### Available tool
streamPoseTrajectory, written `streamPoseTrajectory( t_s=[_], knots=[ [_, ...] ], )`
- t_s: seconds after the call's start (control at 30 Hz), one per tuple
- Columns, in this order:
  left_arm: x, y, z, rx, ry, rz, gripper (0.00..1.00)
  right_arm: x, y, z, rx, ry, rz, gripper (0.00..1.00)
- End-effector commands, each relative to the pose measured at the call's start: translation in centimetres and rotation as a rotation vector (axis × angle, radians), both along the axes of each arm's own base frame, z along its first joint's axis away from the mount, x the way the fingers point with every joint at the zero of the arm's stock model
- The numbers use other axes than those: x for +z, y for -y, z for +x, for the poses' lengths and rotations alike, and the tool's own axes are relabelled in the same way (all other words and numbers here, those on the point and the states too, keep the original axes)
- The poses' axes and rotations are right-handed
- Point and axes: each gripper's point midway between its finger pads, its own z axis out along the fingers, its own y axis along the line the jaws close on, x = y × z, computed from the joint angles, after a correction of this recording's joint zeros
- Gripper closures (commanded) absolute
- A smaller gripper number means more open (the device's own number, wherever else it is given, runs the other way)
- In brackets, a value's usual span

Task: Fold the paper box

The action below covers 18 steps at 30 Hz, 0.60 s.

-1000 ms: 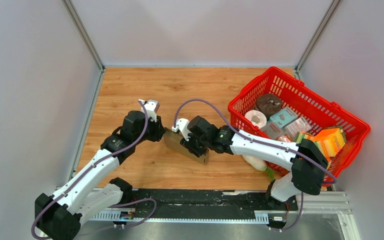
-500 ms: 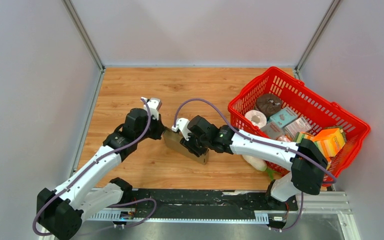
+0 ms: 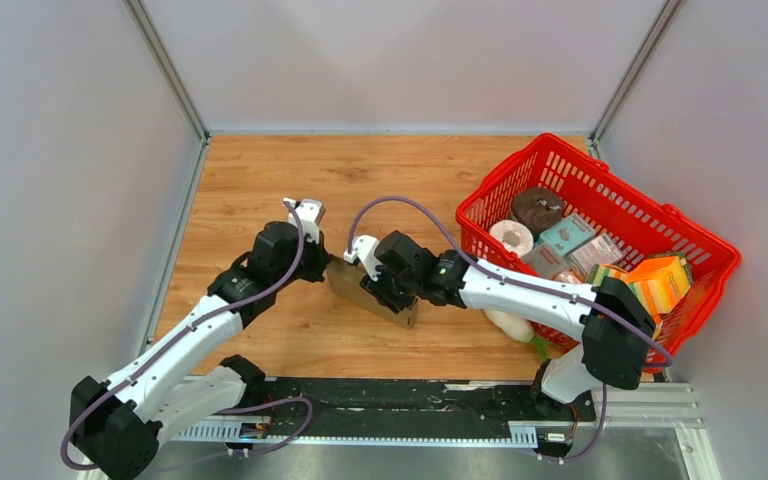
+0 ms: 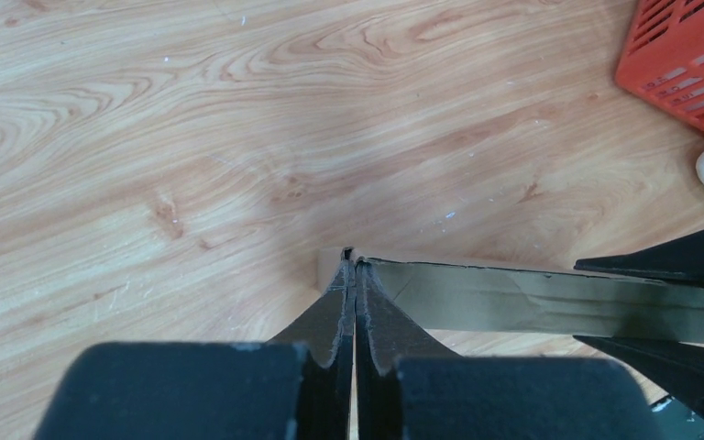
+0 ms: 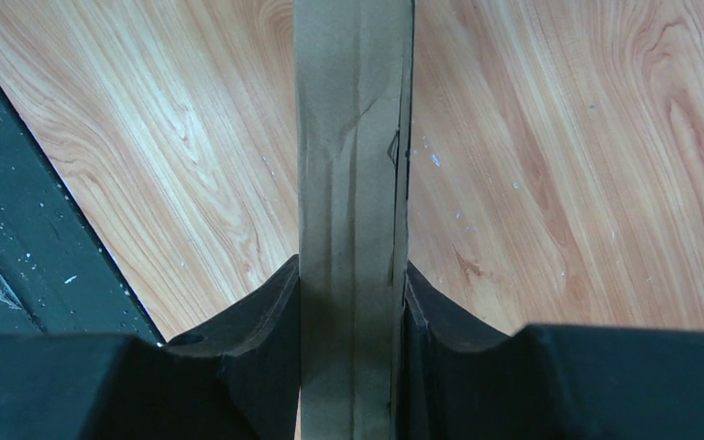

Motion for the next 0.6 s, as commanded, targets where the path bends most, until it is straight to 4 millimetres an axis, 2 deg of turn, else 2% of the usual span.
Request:
streamPoseTrajectory(
  t_s=[0.0, 0.1, 0.3, 0.47, 0.53, 0.57],
  knots=[
    [-1.5, -1.3, -0.9, 0.031, -0.021, 0.041, 1.0, 0.3, 0.6, 1.5, -0.068, 0.045, -0.014, 0.71],
    [-2.2, -2.2, -1.2, 0.074, -0.038, 0.061, 1.0, 0.2, 1.0, 1.8, -0.078, 0.058, -0.023, 0.7],
    [-3.2, -1.9, -1.4, 0.096, -0.072, 0.027, 1.0, 0.4, 0.7, 2.3, -0.065, 0.08, -0.007, 0.68],
    [-4.1, -3.0, -1.9, 0.206, -0.138, 0.013, 1.0, 1.4, 1.0, 3.6, -0.083, 0.109, 0.042, 0.68],
    [-3.5, -2.2, -2.0, 0.21, -0.14, -0.061, 1.0, 1.4, 1.0, 3.4, -0.067, 0.094, 0.062, 0.69],
    [-2.9, -0.5, -2.4, 0.136, -0.152, -0.129, 1.0, 1.5, 1.1, 3.5, -0.066, 0.097, 0.062, 0.69]
  ],
)
